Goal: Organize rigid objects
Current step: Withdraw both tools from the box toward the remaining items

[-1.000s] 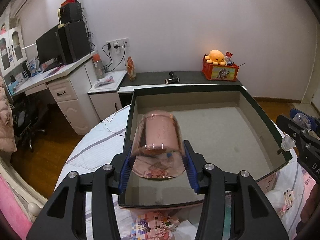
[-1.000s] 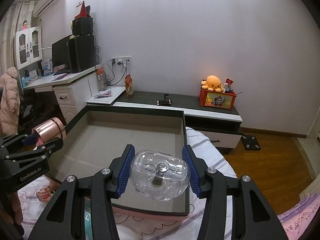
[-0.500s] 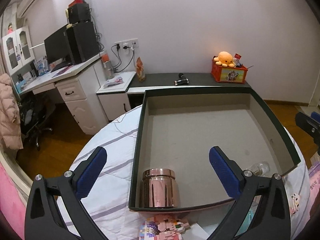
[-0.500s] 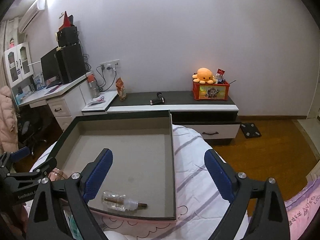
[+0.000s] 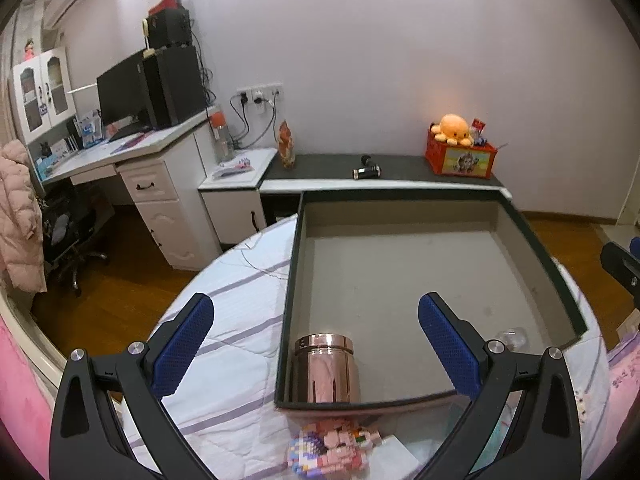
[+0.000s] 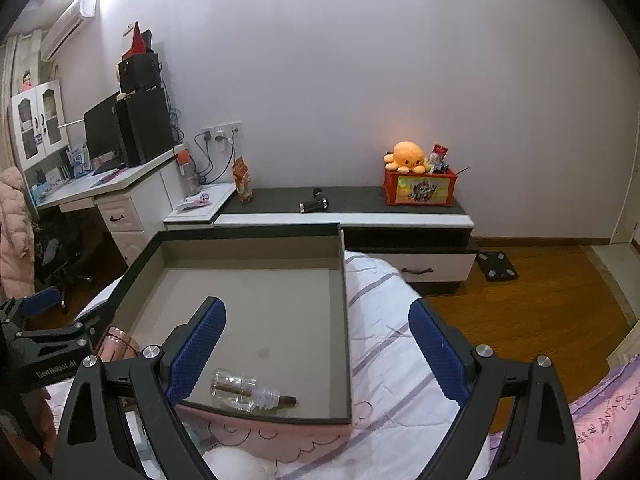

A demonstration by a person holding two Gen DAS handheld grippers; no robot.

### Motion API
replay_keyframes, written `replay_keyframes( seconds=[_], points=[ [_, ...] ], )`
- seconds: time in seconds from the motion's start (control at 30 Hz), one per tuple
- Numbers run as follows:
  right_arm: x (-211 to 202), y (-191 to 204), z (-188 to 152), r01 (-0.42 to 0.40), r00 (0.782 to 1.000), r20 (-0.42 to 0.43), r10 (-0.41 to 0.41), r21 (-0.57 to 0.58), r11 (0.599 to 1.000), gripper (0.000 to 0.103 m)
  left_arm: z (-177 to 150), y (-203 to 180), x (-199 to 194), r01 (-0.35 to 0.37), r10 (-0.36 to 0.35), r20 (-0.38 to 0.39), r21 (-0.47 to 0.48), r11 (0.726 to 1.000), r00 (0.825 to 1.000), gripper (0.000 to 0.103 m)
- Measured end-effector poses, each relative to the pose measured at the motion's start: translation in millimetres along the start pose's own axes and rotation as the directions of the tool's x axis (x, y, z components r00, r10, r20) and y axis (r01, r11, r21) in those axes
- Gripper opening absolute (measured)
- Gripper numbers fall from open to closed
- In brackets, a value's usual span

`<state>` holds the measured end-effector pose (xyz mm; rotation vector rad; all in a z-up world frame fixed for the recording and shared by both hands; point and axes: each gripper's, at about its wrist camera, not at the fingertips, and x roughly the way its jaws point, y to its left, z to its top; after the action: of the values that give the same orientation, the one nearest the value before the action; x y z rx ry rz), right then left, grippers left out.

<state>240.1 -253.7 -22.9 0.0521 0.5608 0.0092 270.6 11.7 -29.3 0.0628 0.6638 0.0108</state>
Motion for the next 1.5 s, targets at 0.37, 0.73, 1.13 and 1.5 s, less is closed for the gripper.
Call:
replay_keyframes(
  seconds=[0.37,0.73,1.13,1.5],
  points=[
    [-106.3,10.8,-9.8,0.01,0.992,0.127,-0.007,-0.025,1.0,0.094,-26.5,-1.4,-104.1,-0.017,0.015,0.154,0.014,1.0,0.988,0.103],
    [-194.0,24.9,-50.0,0.024,0.98,0.198,-0.014,-0.051,0.998,0.094,-76.9,7.3,-193.1,-0.022,0.019,0.229,0.012,1.0,0.973,0.103],
    [-228.3,32.8,-84.5,0.009,0.981,0.195,0.004,-0.064,0.998,0.094,-112.9,13.6,-221.8,-0.016,0.014,0.223,0.007,1.0,0.975,0.103],
    [-215.2,34.6,-90.5,0.02,0.99,0.144,-0.008,-0.079,0.997,0.094,-120.4,11.3,-198.4,-0.021,0.017,0.127,0.031,0.999,0.992,0.103]
  ],
)
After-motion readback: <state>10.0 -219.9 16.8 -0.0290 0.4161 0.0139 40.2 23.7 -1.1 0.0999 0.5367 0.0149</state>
